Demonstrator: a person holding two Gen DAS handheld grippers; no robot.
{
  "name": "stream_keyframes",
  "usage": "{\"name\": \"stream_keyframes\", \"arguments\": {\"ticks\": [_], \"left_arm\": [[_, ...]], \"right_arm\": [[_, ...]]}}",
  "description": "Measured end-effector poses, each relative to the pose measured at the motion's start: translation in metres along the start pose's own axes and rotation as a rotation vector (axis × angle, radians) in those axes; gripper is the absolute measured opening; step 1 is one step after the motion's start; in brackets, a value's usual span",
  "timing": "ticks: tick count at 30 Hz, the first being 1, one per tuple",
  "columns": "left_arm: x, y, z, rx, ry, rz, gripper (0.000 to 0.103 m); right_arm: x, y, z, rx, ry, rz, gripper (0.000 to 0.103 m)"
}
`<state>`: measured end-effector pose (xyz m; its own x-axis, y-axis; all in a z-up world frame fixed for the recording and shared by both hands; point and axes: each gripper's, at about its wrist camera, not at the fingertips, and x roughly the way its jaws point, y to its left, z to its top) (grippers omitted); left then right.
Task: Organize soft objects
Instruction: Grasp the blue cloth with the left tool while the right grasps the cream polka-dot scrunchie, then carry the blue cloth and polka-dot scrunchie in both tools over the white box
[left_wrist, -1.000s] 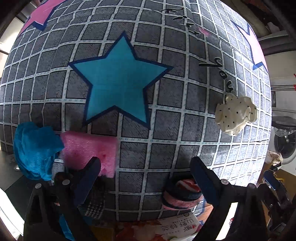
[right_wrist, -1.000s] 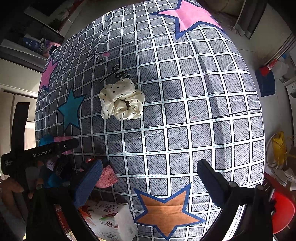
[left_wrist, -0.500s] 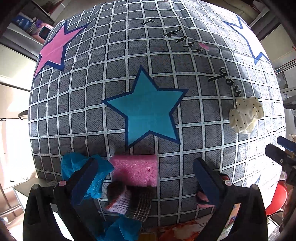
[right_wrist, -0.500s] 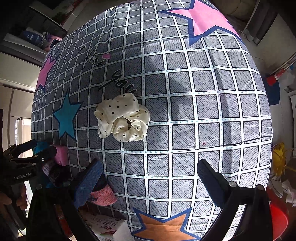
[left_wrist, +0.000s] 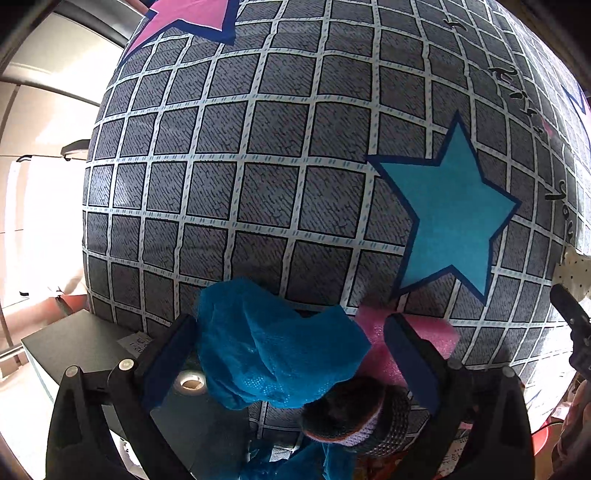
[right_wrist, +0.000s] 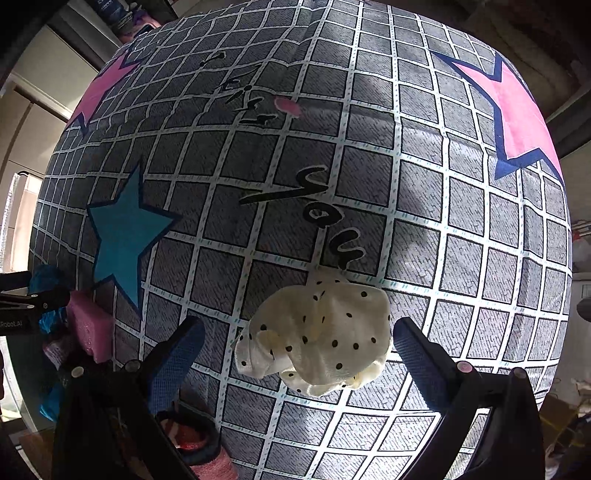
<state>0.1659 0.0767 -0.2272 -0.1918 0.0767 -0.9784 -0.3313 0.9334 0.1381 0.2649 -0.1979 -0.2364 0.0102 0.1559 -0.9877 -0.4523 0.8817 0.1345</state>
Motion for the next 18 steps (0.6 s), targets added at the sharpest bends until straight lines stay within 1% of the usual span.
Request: {"name": "stream_keyframes", "arguments": {"ticks": [1, 2, 3, 4, 5, 6, 7, 9, 10, 12, 13, 16, 18], "left_arm": [[0.002, 0.002, -0.001, -0.016, 0.003, -0.016, 0.098], [0.004, 0.001, -0.004, -0.029, 0.001, -0.026, 0.096], [0.002, 0.002, -0.002, -0.03, -0.001, -0.025, 0.089], [0.002, 0.001, 0.0, -0.016, 0.003, -0.006, 0.073], [0.002, 0.0, 0.003, 0.002, 0.01, 0.023, 0.064], [0.004, 0.0, 0.003, 0.018, 0.031, 0.055, 0.05], [0.004, -0.004, 0.007, 0.023, 0.054, 0.064, 0.037], [0.007, -0.008, 0.005, 0.022, 0.065, 0.039, 0.025], [0.007, -0.012, 0.003, 0.026, 0.053, 0.034, 0.015], [0.0, -0.013, -0.007, 0.039, 0.007, 0.021, 0.012], [-0.006, -0.005, -0.014, 0.043, -0.027, 0.017, 0.011], [-0.034, 0.004, -0.021, 0.05, -0.136, -0.033, 0.01], [-0.051, 0.004, -0.025, 0.051, -0.185, -0.057, 0.01]], "right_arm": [[0.005, 0.002, 0.0, -0.011, 0.012, -0.009, 0.102], [0.008, 0.002, 0.0, -0.017, 0.019, -0.015, 0.09], [0.009, 0.002, -0.002, -0.022, 0.014, -0.033, 0.086], [0.007, 0.002, -0.003, -0.032, -0.001, -0.052, 0.073], [0.005, 0.002, -0.003, -0.043, -0.013, -0.061, 0.056], [0.003, 0.001, -0.005, -0.051, -0.019, -0.052, 0.047], [0.001, -0.003, -0.005, -0.043, -0.016, -0.016, 0.038], [-0.002, -0.009, -0.004, -0.013, -0.008, 0.022, 0.038], [-0.005, -0.012, -0.005, -0.006, -0.015, 0.033, 0.038], [-0.013, -0.019, -0.008, 0.012, -0.032, 0.068, 0.038], [-0.017, -0.021, -0.01, 0.019, -0.039, 0.079, 0.038], [-0.031, -0.025, -0.016, 0.03, -0.059, 0.105, 0.038], [-0.04, -0.026, -0.02, 0.045, -0.069, 0.126, 0.038]]}}
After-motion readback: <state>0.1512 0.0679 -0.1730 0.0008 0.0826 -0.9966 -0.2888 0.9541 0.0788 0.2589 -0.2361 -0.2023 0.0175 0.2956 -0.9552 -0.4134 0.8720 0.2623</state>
